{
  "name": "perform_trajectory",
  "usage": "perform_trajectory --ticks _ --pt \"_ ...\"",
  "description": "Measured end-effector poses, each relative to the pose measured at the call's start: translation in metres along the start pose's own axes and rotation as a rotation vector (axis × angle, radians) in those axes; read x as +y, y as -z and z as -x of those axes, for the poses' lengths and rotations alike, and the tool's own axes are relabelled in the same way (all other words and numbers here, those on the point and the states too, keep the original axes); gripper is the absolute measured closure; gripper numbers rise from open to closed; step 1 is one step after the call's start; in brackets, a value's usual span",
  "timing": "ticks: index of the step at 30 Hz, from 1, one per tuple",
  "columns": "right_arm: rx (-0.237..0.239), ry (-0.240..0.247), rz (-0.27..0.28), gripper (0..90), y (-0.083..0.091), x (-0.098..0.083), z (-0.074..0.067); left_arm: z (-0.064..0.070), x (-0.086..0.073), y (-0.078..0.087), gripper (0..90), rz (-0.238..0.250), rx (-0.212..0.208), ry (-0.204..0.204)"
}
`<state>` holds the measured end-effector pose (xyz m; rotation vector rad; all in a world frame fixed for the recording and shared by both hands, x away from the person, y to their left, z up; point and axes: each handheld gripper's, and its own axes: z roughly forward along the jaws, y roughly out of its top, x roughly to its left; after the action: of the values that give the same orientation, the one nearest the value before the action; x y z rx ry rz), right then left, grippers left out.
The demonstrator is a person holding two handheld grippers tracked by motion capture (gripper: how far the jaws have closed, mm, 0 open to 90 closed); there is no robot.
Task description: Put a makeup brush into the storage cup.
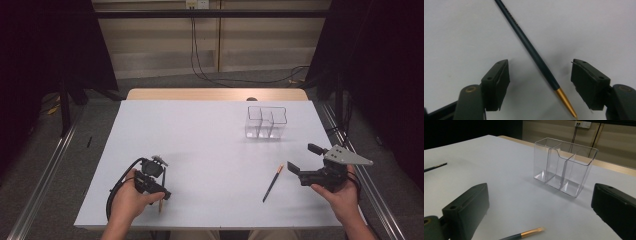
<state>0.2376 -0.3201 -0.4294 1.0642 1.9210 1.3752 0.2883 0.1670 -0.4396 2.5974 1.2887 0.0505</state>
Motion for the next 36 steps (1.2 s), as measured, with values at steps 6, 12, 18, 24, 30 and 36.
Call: perform_trajectory --ticks 6,12,18,24,30,36 --pt "0.0 0.0 0.0 1.1 0.0001 0.0 -0.0001 0.0002 0.0001 -0.0015 41.2 -0.002 -0.01 -0.01" --pt "-0.004 0.0 0.0 1.1 0.0003 0.0001 0.0001 0.0017 0.0004 -0.0012 45.8 -0.013 0.006 -0.017" --pt "-0.006 0.004 -0.002 1.2 0.0 -0.0001 0.0002 0.006 0.0021 -0.0008 55.9 -0.05 0.036 -0.04" --pt "-0.005 0.004 -0.002 1.2 -0.0003 -0.0004 0.0004 0.0079 0.0038 -0.0006 67.5 -0.076 0.037 -0.064" --pt "-0.004 0.007 -0.008 1.3 -0.0013 -0.0008 -0.0004 0.0094 0.0056 -0.0013 83.2 -0.095 0.018 -0.084" --pt "0.0 0.008 -0.011 1.3 -0.002 -0.0011 -0.0007 0.008 0.0088 -0.0016 83.4 -0.118 0.001 -0.108"
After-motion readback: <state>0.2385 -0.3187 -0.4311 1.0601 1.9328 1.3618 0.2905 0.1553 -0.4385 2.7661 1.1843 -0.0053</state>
